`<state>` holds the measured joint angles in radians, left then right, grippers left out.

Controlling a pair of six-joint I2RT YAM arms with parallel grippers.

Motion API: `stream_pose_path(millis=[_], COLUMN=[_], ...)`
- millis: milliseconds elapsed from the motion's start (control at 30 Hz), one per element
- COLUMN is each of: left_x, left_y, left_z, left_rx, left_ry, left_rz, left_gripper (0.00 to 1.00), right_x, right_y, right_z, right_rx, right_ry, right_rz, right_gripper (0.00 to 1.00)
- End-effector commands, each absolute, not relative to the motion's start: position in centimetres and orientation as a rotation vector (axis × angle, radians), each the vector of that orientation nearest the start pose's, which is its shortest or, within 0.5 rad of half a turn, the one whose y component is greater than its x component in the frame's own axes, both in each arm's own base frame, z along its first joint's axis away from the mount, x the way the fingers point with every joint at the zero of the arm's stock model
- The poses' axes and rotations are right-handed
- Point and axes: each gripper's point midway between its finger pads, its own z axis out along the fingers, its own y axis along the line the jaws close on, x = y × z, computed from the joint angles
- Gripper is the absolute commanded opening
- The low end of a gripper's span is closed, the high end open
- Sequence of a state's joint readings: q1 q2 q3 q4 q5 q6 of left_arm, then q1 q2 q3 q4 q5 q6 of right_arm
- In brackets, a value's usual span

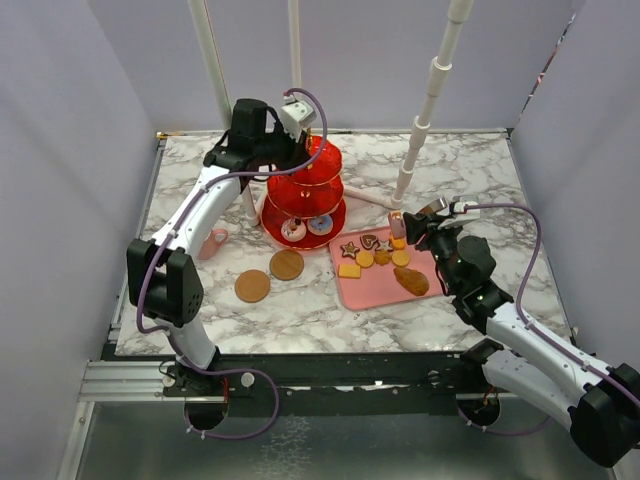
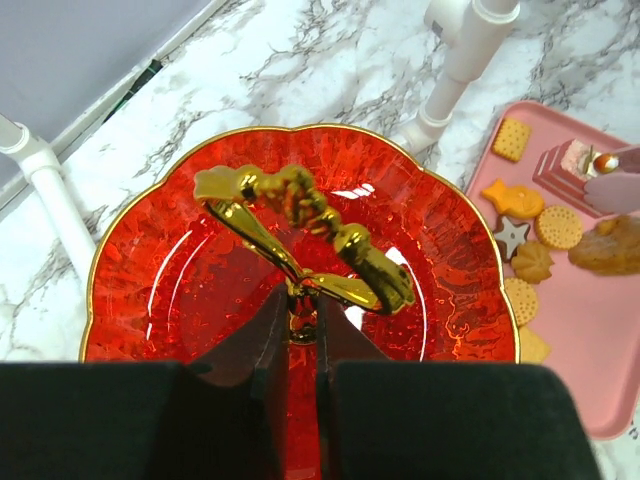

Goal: Serve the afternoon tea
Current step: Adjust the desert table at the center of the board.

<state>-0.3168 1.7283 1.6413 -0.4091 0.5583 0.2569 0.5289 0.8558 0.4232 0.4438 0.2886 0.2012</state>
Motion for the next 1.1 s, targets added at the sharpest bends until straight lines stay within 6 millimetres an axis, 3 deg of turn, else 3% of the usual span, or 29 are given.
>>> stream_pose_path(millis=[0, 167, 400, 500, 600, 833, 1067], left_x=[43.9, 44.1, 45.1, 45.2, 45.1, 45.2, 44.4], left_y=[-24.2, -23.9, -22.5, -22.2, -22.3, -21.1, -21.6], left_z=[28.7, 30.5, 35.4, 36.5, 36.1, 32.5, 31.2], left_rx=[0.778, 0.606, 0.305, 0.204, 0.114, -0.026, -0.12], left_ry=[1.782, 1.77, 1.708, 1.697, 1.712, 1.767, 1.798], left_rz=[-0.627, -0.561, -0.427, -0.394, -0.378, -0.208, -0.236], left_gripper=[0.0, 0.0, 0.0, 0.0, 0.0, 0.0, 0.0], right_x=[31.4, 31.4, 31.4, 31.4, 31.3, 31.0, 31.2], right_y=[13.5, 13.6, 13.9, 13.9, 13.9, 14.1, 14.4], right_z=[24.8, 24.8, 24.7, 24.7, 24.7, 25.0, 25.6], right_rx=[-0.016, -0.016, -0.021, -0.021, -0.022, -0.032, -0.047], right_ry=[1.523, 1.522, 1.524, 1.522, 1.521, 1.512, 1.507], right_rz=[0.373, 0.38, 0.393, 0.398, 0.401, 0.413, 0.423], right_gripper=[0.28, 0.28, 0.28, 0.28, 0.28, 0.28, 0.28])
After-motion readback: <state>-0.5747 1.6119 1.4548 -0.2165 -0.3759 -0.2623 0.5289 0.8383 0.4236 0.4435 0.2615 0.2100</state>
